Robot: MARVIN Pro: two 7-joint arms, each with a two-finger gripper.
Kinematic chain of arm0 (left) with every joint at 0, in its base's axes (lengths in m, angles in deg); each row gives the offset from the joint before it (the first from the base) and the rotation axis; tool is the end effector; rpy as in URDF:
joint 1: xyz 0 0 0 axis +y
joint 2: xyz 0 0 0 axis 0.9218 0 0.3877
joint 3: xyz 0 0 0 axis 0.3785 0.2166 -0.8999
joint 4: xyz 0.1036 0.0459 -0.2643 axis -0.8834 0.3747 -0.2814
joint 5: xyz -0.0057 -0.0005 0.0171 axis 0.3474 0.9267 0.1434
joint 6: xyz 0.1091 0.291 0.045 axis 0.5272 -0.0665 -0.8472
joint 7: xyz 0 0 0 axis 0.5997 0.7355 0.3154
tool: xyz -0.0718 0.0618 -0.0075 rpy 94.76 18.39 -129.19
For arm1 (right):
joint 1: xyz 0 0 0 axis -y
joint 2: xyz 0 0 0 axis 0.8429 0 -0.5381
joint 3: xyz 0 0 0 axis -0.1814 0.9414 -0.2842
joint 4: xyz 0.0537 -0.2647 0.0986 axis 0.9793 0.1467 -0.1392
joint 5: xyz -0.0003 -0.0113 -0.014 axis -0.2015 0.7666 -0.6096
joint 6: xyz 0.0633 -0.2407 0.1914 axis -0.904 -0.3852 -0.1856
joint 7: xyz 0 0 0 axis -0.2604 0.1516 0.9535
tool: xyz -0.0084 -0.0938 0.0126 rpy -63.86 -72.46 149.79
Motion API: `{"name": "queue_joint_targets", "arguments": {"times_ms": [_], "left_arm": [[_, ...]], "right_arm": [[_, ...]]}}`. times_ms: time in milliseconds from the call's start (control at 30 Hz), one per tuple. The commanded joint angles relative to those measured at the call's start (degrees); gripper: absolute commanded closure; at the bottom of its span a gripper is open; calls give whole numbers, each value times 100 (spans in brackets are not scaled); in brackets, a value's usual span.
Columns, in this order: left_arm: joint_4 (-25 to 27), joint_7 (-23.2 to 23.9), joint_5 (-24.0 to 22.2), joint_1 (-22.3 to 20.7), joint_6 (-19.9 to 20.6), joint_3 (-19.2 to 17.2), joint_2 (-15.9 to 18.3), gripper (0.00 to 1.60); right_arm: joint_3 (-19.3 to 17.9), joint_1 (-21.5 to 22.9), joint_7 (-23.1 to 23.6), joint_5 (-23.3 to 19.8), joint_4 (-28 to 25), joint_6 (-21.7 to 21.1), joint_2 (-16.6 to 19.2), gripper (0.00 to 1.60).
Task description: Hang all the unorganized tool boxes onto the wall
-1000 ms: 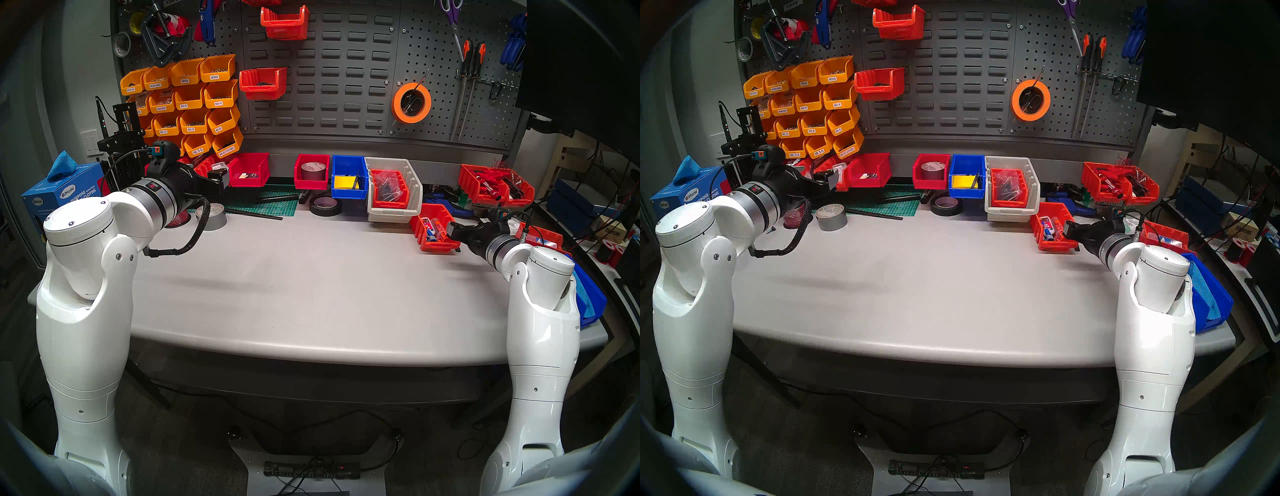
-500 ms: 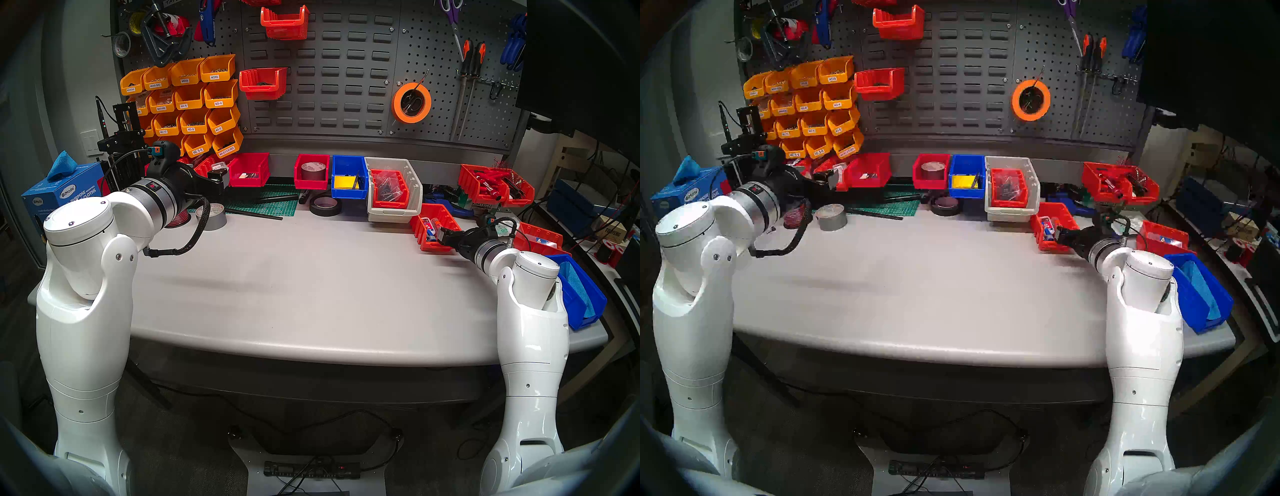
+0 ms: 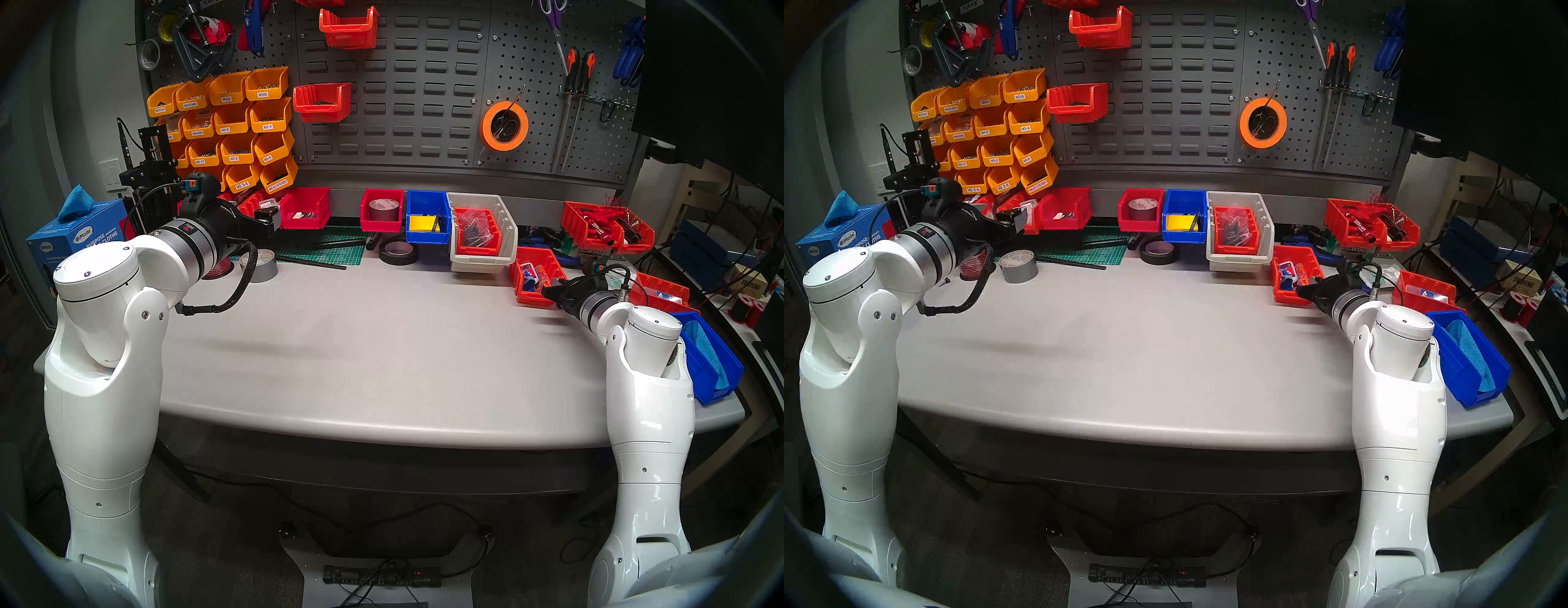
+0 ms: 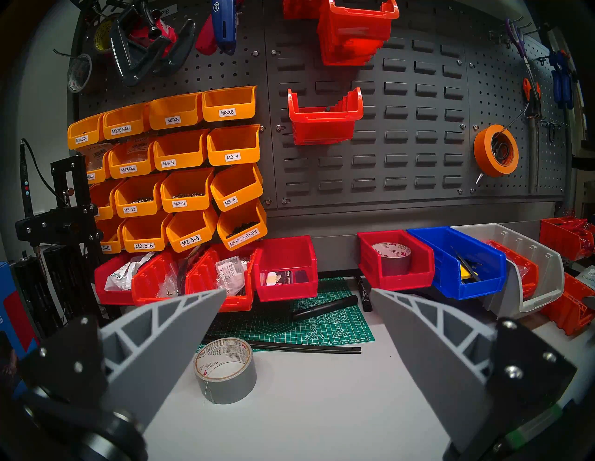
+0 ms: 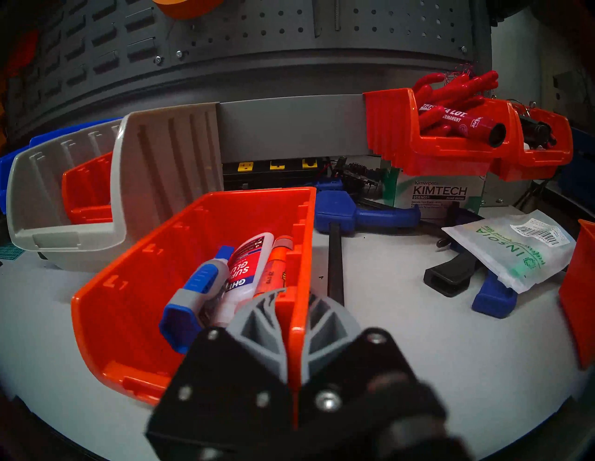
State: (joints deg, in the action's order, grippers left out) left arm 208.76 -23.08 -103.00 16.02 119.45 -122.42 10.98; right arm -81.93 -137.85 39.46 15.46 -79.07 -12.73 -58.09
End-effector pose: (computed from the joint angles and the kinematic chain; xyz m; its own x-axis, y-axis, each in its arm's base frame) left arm 0.3654 0.0696 -0.0438 0.0447 -0.0688 0.9966 -0.1202 -0.9907 -0.0630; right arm 0.4391 -0.1549 -0.1884 0.2364 -0.0529 0.9702 -0.0567 -0.9976 -0.0406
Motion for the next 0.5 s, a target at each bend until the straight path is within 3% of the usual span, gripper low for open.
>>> {"name": "queue_joint_targets", "arguments": {"times_ms": [0,467], "left_arm": [[58,-8,7,-42,-49,2,-9,0],[57,-20,-12,-42,-47,4,4,0]], "right_arm": [[-141,66,22,-50,-191,61,55,160],[-243,385,202,-134,-161,184,240,160]]}}
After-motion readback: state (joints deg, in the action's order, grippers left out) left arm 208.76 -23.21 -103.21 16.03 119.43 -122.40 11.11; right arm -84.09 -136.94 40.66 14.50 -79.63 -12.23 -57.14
